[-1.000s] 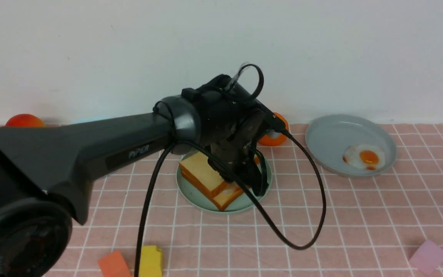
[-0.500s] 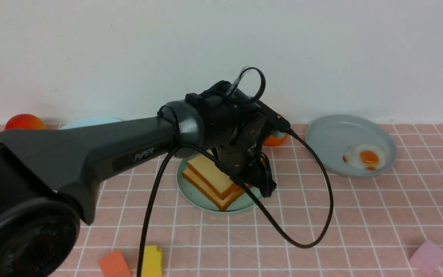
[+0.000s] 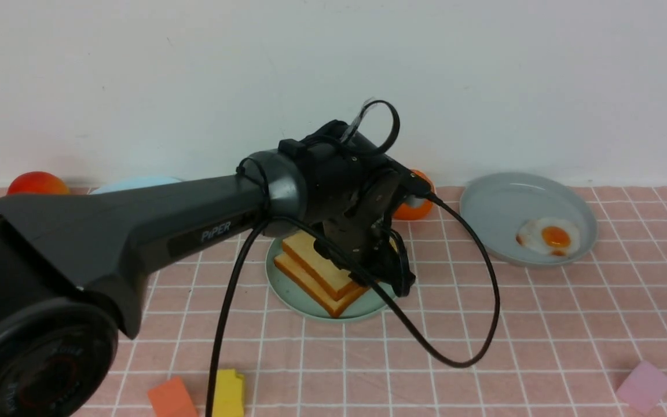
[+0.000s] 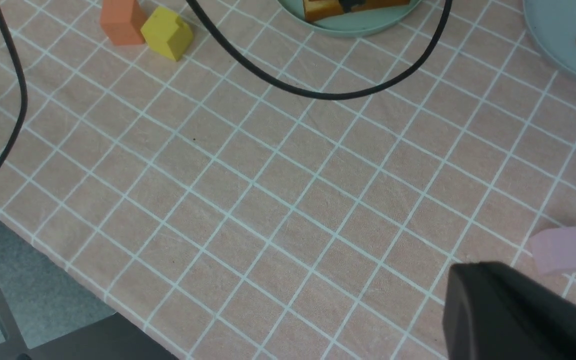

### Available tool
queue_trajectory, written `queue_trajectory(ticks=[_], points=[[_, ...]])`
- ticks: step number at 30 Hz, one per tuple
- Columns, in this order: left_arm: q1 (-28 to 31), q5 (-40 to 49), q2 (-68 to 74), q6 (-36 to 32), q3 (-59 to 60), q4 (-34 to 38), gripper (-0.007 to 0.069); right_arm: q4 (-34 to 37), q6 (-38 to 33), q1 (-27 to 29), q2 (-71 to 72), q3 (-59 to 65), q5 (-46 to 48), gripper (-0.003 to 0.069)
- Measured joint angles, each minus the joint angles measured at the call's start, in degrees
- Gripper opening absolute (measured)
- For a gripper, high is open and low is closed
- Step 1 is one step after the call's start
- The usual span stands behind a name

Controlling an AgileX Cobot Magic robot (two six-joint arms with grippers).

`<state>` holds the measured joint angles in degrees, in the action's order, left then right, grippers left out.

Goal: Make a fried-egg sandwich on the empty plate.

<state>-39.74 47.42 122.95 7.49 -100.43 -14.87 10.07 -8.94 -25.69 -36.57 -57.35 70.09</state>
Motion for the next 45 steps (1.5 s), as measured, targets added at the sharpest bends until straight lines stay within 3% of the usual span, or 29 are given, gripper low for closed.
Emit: queue_trajectory(ticks=[4, 8, 9, 11, 17, 22, 28, 35, 45], points=[[-0.75, 4.12, -4.10, 0.31, -2.08, -0.07, 0.0237, 0.00, 0.00, 0.00, 0.00, 0.00, 0.02, 0.0029], [-2.25, 5.45, -12.53, 1.22, -2.28, 0.17, 0.0125, 0.00, 0.00, 0.00, 0.00, 0.00, 0.02, 0.0029], [-2.92, 4.96, -18.38, 1.49, -1.04, 0.63, 0.0055, 0.00, 0.00, 0.00, 0.08, 0.00, 0.07, 0.0031], [-3.20, 3.26, -26.11, 1.75, 1.82, 1.73, -0.0011, 0.00, 0.22, 0.00, 0.56, 0.00, 0.13, 0.0031], [-3.16, -5.30, -50.64, 2.92, 22.18, 5.62, -0.0013, -1.09, 3.22, 0.00, 4.24, 0.23, 0.09, 0.0028], [-3.16, -23.34, -74.96, 2.99, 50.47, 9.52, -0.0013, -2.38, 8.06, 0.00, 7.68, 3.00, 0.01, -0.0006], [-3.16, -37.70, -95.97, 3.26, 71.13, 10.26, -0.0013, -2.57, 12.06, 0.00, 9.14, 5.77, 0.27, -0.0006], [-3.16, -39.70, -109.09, 3.39, 81.68, 10.76, -0.0013, -2.38, 12.94, 0.00, 9.14, 5.82, 2.28, -0.0005], [-3.16, -31.01, -121.97, 3.41, 86.69, 11.00, -0.0013, -2.33, 13.12, 1.85, 11.15, 6.94, 2.66, 0.0001]])
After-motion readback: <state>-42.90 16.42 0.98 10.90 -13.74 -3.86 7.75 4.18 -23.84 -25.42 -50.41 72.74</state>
